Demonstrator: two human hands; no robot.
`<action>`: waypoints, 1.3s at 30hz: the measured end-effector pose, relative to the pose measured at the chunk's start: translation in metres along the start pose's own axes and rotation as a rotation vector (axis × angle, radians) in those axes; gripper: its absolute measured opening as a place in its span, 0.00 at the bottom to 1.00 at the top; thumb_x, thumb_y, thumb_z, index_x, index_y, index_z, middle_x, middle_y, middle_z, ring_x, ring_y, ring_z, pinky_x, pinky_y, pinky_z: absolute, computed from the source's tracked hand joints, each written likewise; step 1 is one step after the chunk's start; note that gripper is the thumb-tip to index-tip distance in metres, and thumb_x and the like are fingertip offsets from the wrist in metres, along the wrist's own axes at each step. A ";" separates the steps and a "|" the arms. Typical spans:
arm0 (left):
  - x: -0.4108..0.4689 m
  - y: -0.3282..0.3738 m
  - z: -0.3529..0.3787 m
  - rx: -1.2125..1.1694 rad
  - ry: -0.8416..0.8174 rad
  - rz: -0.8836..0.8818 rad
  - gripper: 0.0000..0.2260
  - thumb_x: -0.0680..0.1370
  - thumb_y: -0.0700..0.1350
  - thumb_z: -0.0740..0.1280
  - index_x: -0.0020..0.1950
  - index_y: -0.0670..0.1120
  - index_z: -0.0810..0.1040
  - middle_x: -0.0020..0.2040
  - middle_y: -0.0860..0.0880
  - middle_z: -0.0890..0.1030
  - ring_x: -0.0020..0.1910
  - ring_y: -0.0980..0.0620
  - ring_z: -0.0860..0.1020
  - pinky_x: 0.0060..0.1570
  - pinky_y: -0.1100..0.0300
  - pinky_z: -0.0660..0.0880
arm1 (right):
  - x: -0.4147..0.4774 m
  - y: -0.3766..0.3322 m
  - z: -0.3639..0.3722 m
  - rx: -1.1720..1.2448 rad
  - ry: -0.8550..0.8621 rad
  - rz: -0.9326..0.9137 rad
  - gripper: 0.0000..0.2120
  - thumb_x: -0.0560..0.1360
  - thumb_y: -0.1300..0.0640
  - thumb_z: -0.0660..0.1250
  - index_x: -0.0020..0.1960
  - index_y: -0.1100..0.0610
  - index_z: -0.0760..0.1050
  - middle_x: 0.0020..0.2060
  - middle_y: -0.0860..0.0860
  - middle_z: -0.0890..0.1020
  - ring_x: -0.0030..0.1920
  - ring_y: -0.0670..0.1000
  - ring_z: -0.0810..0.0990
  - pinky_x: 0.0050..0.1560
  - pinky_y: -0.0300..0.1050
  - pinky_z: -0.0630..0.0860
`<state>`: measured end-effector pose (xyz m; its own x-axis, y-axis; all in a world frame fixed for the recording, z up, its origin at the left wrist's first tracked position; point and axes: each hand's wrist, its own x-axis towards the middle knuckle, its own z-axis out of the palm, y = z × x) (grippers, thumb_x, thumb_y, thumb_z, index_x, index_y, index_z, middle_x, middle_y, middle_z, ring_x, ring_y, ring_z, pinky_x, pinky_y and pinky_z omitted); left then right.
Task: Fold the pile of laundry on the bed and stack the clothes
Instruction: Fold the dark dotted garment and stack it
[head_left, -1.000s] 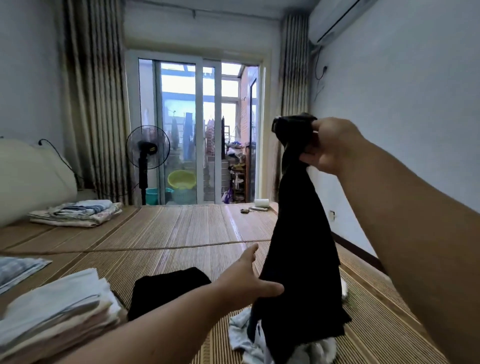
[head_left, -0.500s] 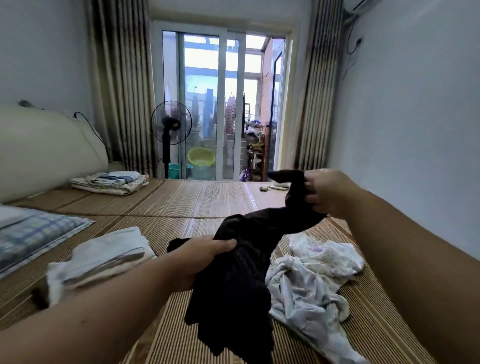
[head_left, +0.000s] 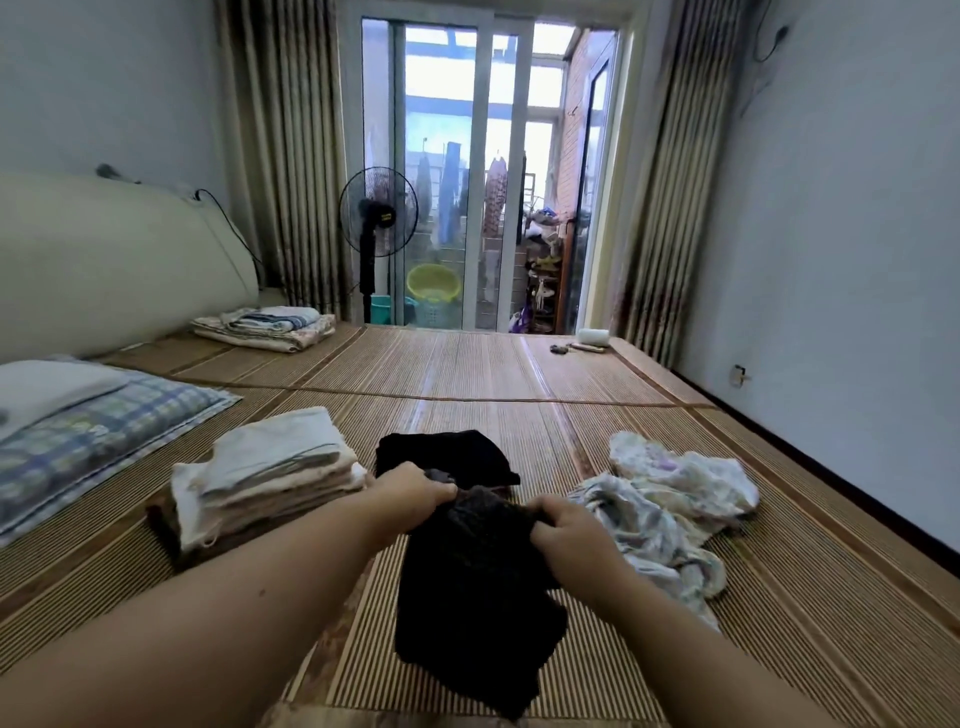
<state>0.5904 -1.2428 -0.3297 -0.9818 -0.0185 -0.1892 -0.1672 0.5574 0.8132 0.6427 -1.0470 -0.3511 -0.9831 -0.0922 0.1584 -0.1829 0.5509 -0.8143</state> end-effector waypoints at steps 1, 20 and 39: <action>-0.002 0.000 -0.004 0.040 0.071 0.008 0.33 0.67 0.63 0.70 0.63 0.42 0.73 0.58 0.41 0.79 0.58 0.41 0.78 0.60 0.48 0.75 | 0.005 -0.007 -0.004 -0.078 0.032 -0.019 0.08 0.74 0.62 0.63 0.44 0.51 0.79 0.37 0.45 0.81 0.39 0.45 0.78 0.43 0.41 0.73; -0.052 0.057 -0.059 0.462 0.216 0.595 0.08 0.75 0.43 0.66 0.51 0.54 0.81 0.42 0.56 0.79 0.46 0.52 0.78 0.39 0.62 0.68 | 0.020 -0.111 -0.110 -0.709 -0.111 -0.154 0.12 0.70 0.48 0.74 0.52 0.49 0.81 0.45 0.47 0.81 0.46 0.46 0.78 0.50 0.43 0.75; -0.042 0.164 -0.135 0.042 0.497 0.442 0.08 0.77 0.47 0.69 0.51 0.43 0.78 0.49 0.43 0.82 0.48 0.44 0.81 0.51 0.53 0.79 | 0.076 -0.181 -0.122 -0.076 0.642 -0.159 0.11 0.74 0.59 0.68 0.55 0.57 0.78 0.48 0.51 0.79 0.52 0.53 0.78 0.53 0.46 0.75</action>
<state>0.5923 -1.2621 -0.1138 -0.8838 -0.1557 0.4412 0.2542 0.6319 0.7322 0.6021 -1.0527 -0.1235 -0.7374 0.3222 0.5937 -0.3007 0.6304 -0.7157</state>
